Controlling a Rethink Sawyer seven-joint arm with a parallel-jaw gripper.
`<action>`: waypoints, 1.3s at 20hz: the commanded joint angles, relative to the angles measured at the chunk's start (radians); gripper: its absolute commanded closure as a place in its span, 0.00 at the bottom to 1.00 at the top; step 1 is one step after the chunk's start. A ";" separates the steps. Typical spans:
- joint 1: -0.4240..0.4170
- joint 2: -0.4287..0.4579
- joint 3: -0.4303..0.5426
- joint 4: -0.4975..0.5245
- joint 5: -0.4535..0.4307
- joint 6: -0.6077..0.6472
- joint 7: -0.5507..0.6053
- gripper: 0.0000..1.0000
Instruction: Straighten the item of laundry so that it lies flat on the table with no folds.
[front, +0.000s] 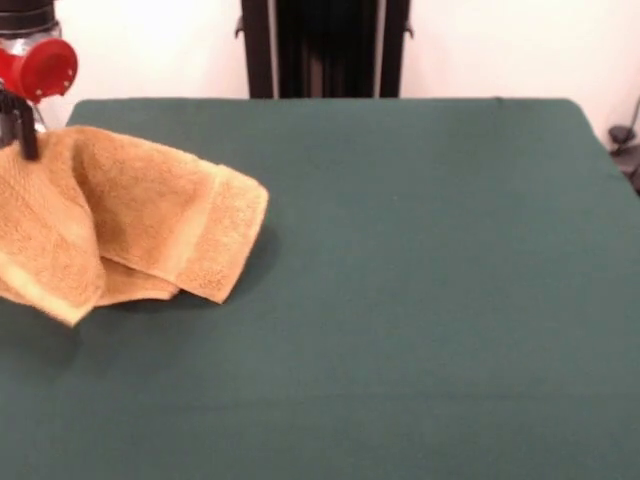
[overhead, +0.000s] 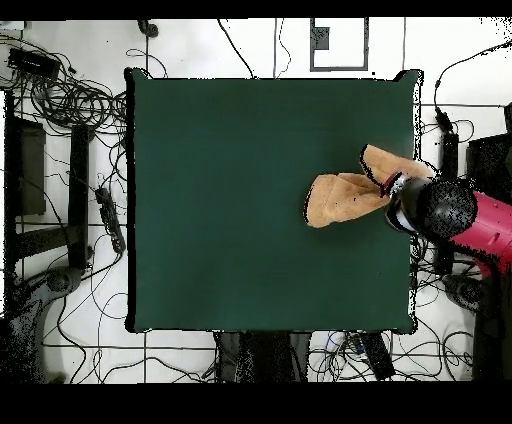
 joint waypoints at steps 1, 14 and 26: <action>0.026 0.018 0.126 0.159 -0.040 -0.074 -0.092 0.00; 0.114 0.016 0.051 0.153 -0.065 -0.078 0.035 0.00; 0.206 0.082 0.042 0.040 -0.012 0.123 0.044 0.00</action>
